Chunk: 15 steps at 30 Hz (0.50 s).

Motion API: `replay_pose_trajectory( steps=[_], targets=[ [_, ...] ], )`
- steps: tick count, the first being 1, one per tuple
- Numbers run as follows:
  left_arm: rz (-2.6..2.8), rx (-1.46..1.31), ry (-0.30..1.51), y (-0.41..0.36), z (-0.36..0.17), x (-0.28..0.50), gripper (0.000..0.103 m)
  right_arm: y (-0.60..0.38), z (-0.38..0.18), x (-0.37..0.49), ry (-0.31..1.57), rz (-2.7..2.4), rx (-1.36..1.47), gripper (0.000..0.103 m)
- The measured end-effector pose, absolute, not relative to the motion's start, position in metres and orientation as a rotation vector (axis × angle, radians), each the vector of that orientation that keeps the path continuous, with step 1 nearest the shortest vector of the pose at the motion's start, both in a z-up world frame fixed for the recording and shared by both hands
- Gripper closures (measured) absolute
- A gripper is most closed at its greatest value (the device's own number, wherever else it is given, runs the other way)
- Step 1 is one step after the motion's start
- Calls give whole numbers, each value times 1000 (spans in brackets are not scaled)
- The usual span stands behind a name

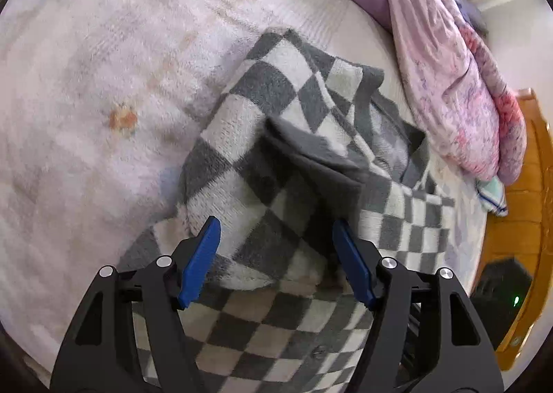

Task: Fold large clothes

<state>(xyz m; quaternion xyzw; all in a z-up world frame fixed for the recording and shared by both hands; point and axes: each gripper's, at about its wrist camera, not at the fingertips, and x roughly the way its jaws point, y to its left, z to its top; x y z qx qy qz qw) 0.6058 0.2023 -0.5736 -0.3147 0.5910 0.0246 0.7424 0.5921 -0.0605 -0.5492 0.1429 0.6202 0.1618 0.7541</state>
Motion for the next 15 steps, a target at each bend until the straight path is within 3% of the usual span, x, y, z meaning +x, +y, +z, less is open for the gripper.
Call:
replay_pose_trajectory(
  steps=[5, 11, 12, 13, 14, 15],
  targets=[
    [51, -742, 1198, 197, -551, 589, 31, -119, -530, 583, 1278, 310, 310, 46],
    [82, -555, 1316, 173, -580, 622, 34, -239, -543, 579, 1263, 13, 482, 55],
    [78, -526, 1329, 171, -585, 628, 41, -253, -543, 579, 1256, -10, 509, 57],
    [76, -485, 1343, 168, -590, 633, 69, -271, -544, 581, 1239, -28, 545, 65],
    [78, -446, 1376, 166, -596, 638, 90, -282, -543, 585, 1231, -25, 559, 75],
    [80, -436, 1393, 165, -600, 640, 90, -287, -543, 589, 1223, -24, 558, 80]
  ],
)
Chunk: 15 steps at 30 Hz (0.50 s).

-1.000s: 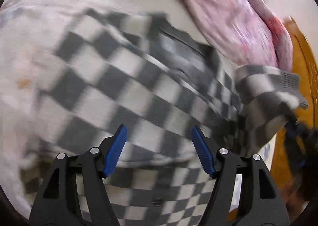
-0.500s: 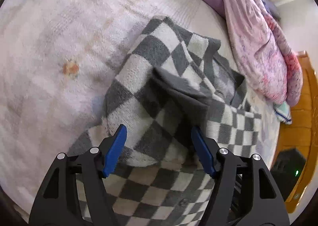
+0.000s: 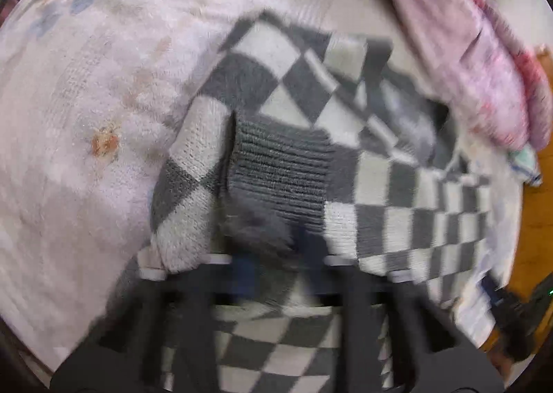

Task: Fold large clothes

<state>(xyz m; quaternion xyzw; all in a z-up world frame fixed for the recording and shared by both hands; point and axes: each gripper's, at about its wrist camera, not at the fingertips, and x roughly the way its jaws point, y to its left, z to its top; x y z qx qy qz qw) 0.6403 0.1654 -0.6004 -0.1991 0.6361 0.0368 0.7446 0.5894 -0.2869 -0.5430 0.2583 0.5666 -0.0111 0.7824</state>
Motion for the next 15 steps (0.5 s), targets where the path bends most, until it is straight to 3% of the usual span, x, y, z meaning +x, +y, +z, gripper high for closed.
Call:
replay_pose_trajectory(
  steps=[2, 9, 15],
  targets=[
    [90, -428, 1385, 166, -599, 641, 91, -290, -543, 609, 1207, 12, 544, 94],
    [139, -410, 1388, 173, -603, 627, 92, -284, -555, 682, 1207, 114, 493, 96],
    [174, -381, 1422, 170, -614, 633, 91, -290, -617, 708, 1376, -8, 330, 103]
  ],
)
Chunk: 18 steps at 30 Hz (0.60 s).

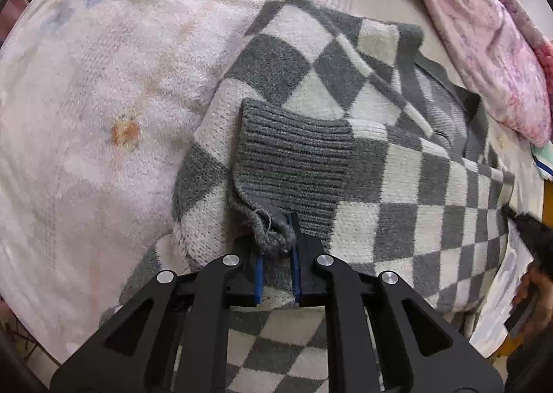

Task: Fold large clothes

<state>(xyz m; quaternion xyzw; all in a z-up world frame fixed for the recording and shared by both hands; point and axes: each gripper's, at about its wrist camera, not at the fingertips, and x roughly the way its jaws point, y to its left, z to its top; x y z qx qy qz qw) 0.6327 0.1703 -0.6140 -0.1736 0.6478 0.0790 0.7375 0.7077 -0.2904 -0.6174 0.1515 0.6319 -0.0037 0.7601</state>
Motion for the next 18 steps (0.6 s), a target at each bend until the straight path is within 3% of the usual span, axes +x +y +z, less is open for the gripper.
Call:
replay_pose_trajectory(
  steps=[2, 6, 13, 18],
  targets=[
    [182, -389, 1436, 170, -621, 634, 91, -308, -633, 705, 1379, 7, 445, 103],
    [148, -388, 1449, 172, -621, 636, 91, -301, -628, 711, 1409, 15, 370, 103],
    [82, -466, 1399, 197, -564, 630, 77, -302, -575, 727, 1314, 124, 414, 97],
    [93, -458, 1365, 206, -563, 674, 75, -304, -602, 755, 1354, 112, 413, 97]
  ],
)
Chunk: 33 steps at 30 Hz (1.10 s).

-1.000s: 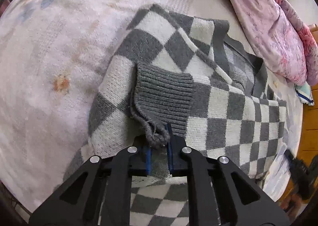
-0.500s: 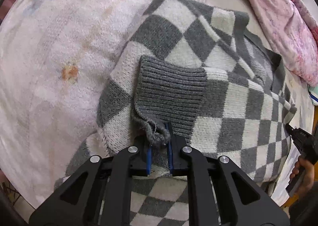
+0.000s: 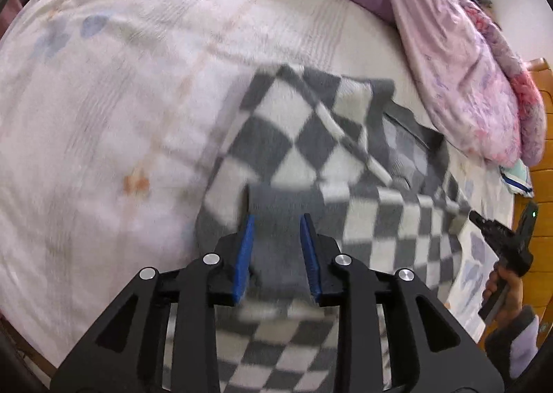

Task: Fold large clothes

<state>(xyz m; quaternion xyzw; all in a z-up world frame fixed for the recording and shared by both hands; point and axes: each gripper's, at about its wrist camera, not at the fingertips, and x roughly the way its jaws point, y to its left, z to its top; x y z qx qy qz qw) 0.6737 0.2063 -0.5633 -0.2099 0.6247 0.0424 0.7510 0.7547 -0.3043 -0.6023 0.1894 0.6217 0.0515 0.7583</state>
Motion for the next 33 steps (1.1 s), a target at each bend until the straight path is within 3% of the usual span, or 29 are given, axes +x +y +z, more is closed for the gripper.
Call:
replay_pose_trajectory(
  steps=[3, 6, 7, 8, 9, 10, 11, 15, 19, 20, 22, 23, 33],
  targets=[
    [93, -441, 1350, 201, -577, 709, 67, -307, -635, 757, 1427, 71, 457, 102],
    [126, -459, 1353, 208, -591, 735, 55, -302, -622, 760, 1427, 58, 434, 99],
    [145, -447, 1350, 211, -594, 742, 42, -302, -614, 761, 1410, 53, 439, 96],
    [182, -428, 1338, 215, -595, 750, 31, -304, -603, 760, 1368, 43, 444, 82],
    [209, -422, 1322, 219, -596, 754, 26, -308, -596, 760, 1339, 15, 435, 67],
    [234, -421, 1309, 223, -597, 758, 21, -311, -593, 762, 1320, -29, 411, 34],
    [253, -433, 1302, 229, -601, 763, 20, -312, -594, 768, 1322, -60, 387, 29],
    [246, -479, 1357, 236, -626, 783, 20, -312, -622, 787, 1401, -58, 456, 29],
    [295, -382, 1361, 227, -637, 791, 21, -308, -645, 793, 1443, -58, 505, 41],
    [292, -376, 1371, 224, -641, 791, 35, -305, -643, 792, 1427, -45, 479, 51],
    [229, -428, 1376, 220, -645, 788, 73, -298, -637, 789, 1405, 20, 470, 77],
    [251, -418, 1358, 219, -640, 785, 76, -293, -629, 787, 1385, 30, 458, 81],
    [171, -389, 1100, 195, -533, 716, 80, -280, -525, 716, 1105, 91, 383, 85]
  ],
)
